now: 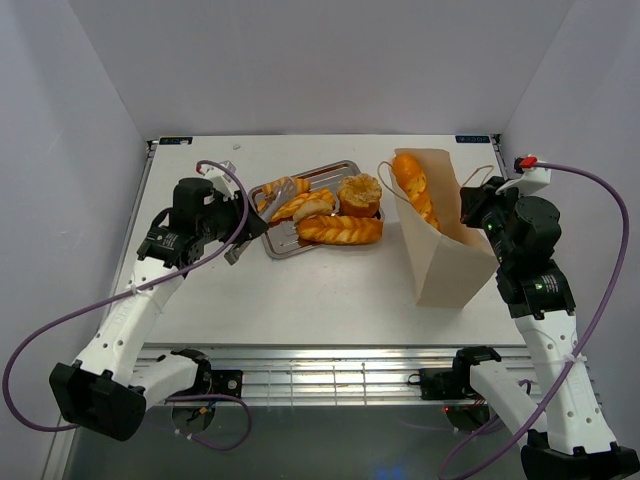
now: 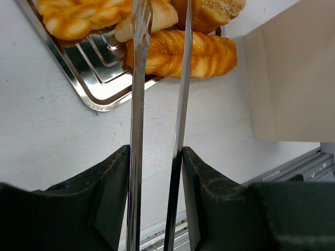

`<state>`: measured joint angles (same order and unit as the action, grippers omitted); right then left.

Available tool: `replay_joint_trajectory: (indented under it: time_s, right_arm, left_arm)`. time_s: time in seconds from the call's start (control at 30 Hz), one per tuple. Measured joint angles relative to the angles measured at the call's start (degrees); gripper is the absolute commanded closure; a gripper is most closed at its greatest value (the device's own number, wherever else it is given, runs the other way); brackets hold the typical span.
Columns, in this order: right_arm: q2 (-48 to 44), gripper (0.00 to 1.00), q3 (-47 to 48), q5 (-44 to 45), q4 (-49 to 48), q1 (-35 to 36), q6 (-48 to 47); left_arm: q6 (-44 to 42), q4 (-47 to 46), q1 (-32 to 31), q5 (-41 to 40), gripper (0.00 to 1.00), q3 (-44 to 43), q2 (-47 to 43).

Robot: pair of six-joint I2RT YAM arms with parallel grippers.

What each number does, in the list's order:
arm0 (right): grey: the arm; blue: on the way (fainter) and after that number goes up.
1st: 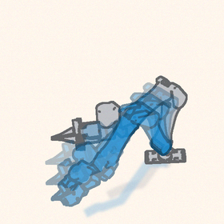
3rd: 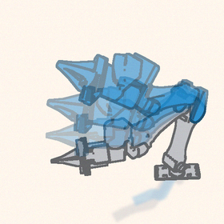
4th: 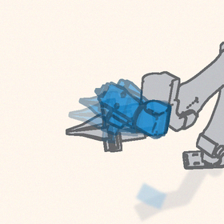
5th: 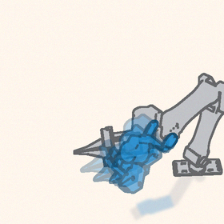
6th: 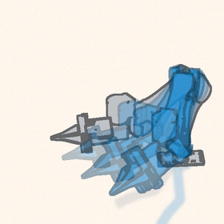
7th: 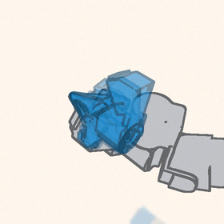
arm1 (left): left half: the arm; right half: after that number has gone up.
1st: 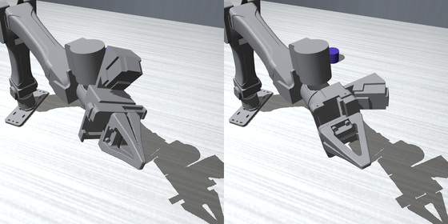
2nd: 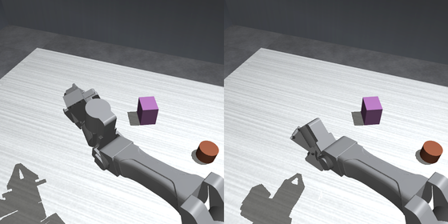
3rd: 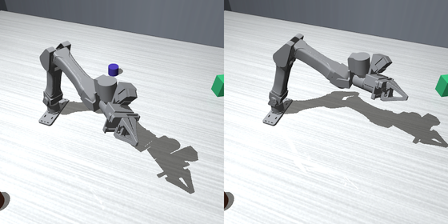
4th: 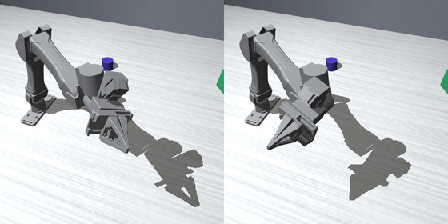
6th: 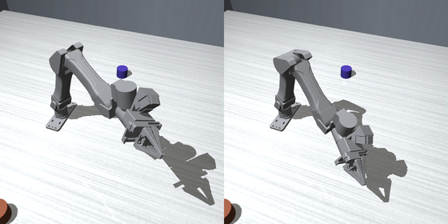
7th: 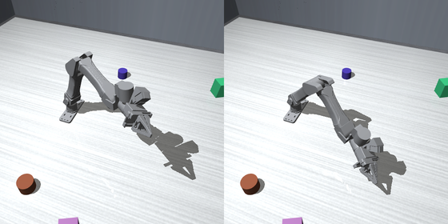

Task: Place the fake bread into the paper bag
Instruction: Pick up the clamp at the center of the board.

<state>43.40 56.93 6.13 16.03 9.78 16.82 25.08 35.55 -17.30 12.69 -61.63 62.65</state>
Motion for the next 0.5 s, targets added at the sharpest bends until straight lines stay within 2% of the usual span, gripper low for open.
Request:
replay_joint_trajectory:
  time_s: [0.2, 0.5]
  right_arm:
    - [0.22, 0.92, 0.0, 0.13, 0.37, 0.0, -0.5]
    - [0.2, 0.92, 0.04, 0.39, 0.48, 0.0, -0.52]
  left_arm:
    - [-3.43, 0.33, -0.02, 4.52, 0.41, 0.42, -1.22]
    - [-8.39, -1.14, -1.77, 4.44, 0.4, 0.39, 2.78]
